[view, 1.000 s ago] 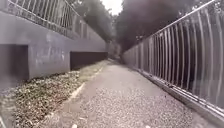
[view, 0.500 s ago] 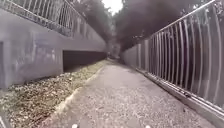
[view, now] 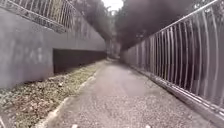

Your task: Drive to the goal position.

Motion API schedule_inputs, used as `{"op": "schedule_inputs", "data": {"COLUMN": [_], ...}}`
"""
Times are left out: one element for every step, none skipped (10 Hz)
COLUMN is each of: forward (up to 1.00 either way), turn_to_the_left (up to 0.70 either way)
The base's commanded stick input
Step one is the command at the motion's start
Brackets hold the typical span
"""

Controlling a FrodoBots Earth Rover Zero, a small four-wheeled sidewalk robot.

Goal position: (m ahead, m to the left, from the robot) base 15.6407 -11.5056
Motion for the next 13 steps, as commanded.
{"op": "schedule_inputs", "data": {"forward": [1.0, 1.0, 1.0, 1.0, 1.0, 1.0, 1.0, 1.0, 1.0, 1.0, 1.0, 1.0, 1.0], "turn_to_the_left": [0.0, 0.0, 0.0, 0.0, 0.0, 0.0, 0.0, 0.0, 0.0, 0.0, 0.0, 0.0, 0.0]}}
